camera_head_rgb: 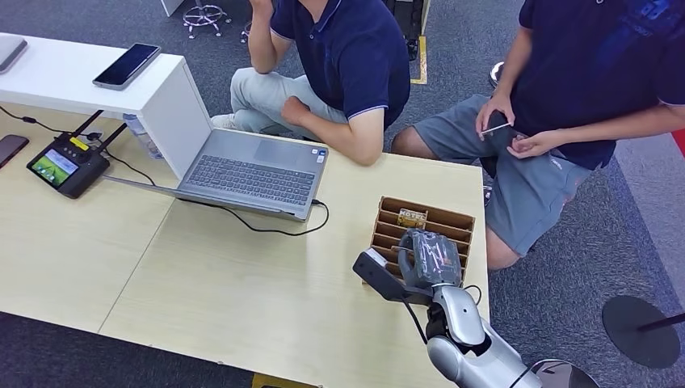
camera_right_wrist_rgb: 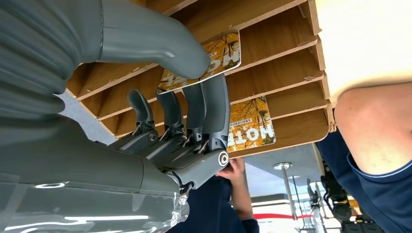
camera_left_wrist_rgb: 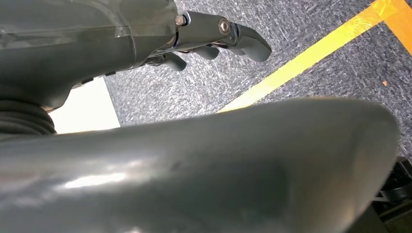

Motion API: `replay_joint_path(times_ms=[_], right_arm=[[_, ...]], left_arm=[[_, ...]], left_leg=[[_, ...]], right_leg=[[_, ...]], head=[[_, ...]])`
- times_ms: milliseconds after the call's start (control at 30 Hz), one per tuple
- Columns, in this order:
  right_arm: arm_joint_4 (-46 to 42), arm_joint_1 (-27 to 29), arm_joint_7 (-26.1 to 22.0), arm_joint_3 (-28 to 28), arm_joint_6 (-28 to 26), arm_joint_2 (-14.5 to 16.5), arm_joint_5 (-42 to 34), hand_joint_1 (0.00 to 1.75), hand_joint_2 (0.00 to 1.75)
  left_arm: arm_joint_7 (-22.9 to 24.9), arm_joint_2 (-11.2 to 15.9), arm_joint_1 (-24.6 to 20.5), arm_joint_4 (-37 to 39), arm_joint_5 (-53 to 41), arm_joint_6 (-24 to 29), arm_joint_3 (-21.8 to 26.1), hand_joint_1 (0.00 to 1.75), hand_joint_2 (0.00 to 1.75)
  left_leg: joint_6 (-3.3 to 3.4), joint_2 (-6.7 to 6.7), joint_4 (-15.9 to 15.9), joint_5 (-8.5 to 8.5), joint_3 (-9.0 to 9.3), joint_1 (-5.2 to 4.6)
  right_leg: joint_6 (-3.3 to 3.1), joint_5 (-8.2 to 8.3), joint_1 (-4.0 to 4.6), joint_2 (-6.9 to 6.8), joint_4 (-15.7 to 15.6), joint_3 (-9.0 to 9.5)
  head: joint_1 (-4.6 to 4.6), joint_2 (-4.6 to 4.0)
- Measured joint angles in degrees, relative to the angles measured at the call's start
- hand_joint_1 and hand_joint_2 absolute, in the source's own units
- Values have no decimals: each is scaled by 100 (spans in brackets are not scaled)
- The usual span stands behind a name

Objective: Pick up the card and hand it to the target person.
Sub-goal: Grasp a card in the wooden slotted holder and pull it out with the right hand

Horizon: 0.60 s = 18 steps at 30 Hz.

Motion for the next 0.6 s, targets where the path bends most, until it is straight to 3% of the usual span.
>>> replay_joint_path(times_ms=[200, 333, 600], right_arm=[[1, -5, 15, 0, 72, 3, 49, 140, 175], [1, -7, 26, -1, 92, 9, 56, 175, 175], [1, -5, 31, 0, 87, 14, 69, 175, 175]], left_arm=[[-14, 0, 0, 0, -3, -2, -3, 0, 0], [-32, 0, 0, 0, -13, -26, -5, 0, 0], [-59, -1, 0, 0, -24, -20, -8, 0, 0]], left_leg=[[0, 0, 0, 0, 1, 0], [0, 0, 0, 0, 1, 0], [0, 0, 0, 0, 1, 0]], right_leg=[[0, 0, 0, 0, 0, 0], [0, 0, 0, 0, 0, 0], [0, 0, 0, 0, 0, 0]], head=[[0, 0], [1, 0], [-1, 0]])
